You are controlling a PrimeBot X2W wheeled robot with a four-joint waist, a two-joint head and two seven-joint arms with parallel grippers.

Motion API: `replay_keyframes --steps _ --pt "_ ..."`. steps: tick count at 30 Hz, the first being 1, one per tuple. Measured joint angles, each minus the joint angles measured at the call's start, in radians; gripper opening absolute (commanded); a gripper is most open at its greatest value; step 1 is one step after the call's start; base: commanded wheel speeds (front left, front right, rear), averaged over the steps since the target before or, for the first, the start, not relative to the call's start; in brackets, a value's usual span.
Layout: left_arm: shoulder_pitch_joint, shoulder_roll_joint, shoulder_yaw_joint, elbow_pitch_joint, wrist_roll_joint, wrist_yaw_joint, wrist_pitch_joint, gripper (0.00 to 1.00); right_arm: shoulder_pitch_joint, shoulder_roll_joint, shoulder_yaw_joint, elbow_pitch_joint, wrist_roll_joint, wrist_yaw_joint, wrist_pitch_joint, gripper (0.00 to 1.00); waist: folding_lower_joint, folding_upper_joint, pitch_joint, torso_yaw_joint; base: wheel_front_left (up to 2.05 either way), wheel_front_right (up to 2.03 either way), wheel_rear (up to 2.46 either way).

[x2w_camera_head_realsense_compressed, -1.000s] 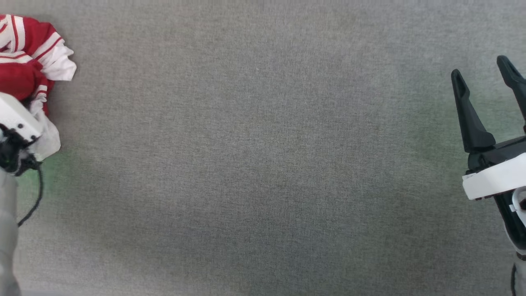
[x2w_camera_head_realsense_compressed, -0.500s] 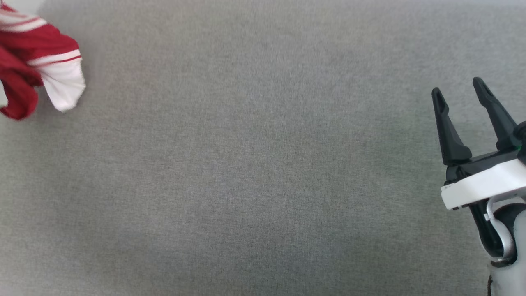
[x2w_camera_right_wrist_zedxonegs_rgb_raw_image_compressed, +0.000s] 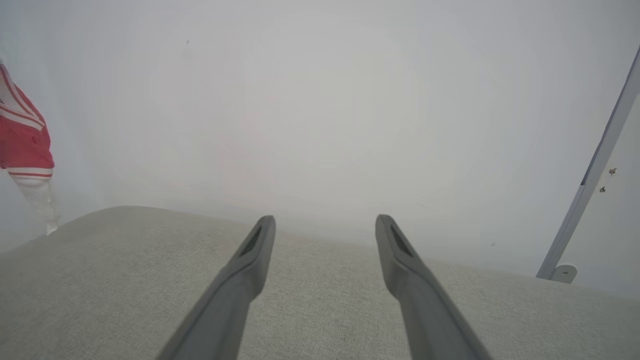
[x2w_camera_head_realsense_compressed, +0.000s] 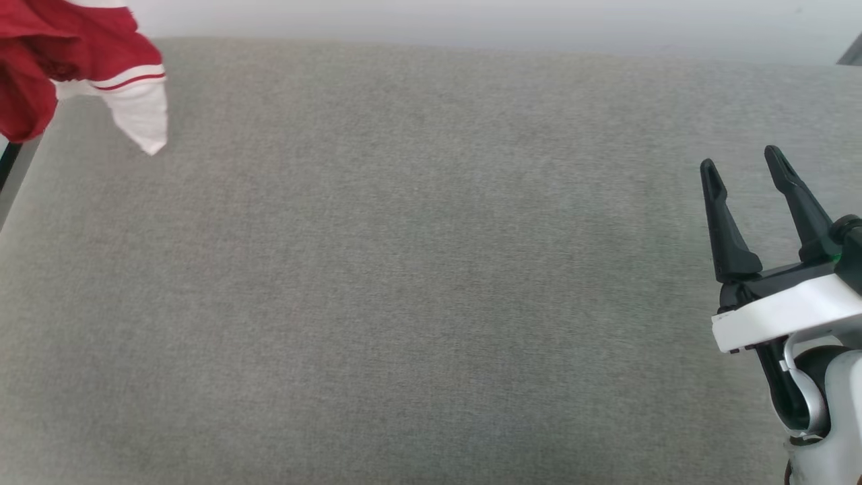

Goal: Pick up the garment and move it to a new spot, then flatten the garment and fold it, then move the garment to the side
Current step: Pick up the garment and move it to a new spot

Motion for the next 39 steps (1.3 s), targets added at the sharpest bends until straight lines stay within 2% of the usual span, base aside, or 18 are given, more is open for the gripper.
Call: replay_keyframes --steps 6,14,15,25,33,39 --pt "0.063 0.033 -0.008 -0.204 -0.041 0.005 0.088 0.00 0.002 0.013 -0.017 0.014 -0.003 0.000 -0.018 1.00 0.0000 0.0000 -0.018 -0.040 0.00 0.00 0.00" --pt "0.164 0.051 -0.028 -0.564 -0.065 0.098 0.261 0.00 0.017 0.035 -0.057 0.027 -0.010 0.000 -0.039 1.00 0.0000 0.0000 -0.039 -0.114 0.00 0.00 0.00" --pt "0.164 0.051 -0.028 -0.564 -0.065 0.098 0.261 0.00 0.017 0.035 -0.057 0.027 -0.010 0.000 -0.039 1.00 0.0000 0.0000 -0.039 -0.114 0.00 0.00 0.00" --pt "0.248 0.047 -0.085 -0.915 -0.073 0.191 0.416 0.00 0.024 0.056 -0.092 0.043 -0.014 0.000 -0.060 1.00 0.0000 0.0000 -0.053 -0.234 0.00 0.00 0.00" --pt "0.292 -0.013 -0.184 -1.073 -0.081 0.224 0.503 0.00 0.038 0.070 -0.117 0.065 -0.020 0.000 -0.077 1.00 0.0000 0.0000 -0.056 -0.319 0.00 0.00 0.00" --pt "0.372 -0.061 -0.278 -1.065 -0.106 0.233 0.547 0.00 0.038 0.088 -0.110 0.084 -0.020 0.000 -0.088 1.00 0.0000 0.0000 -0.040 -0.360 0.00 0.00 0.00"
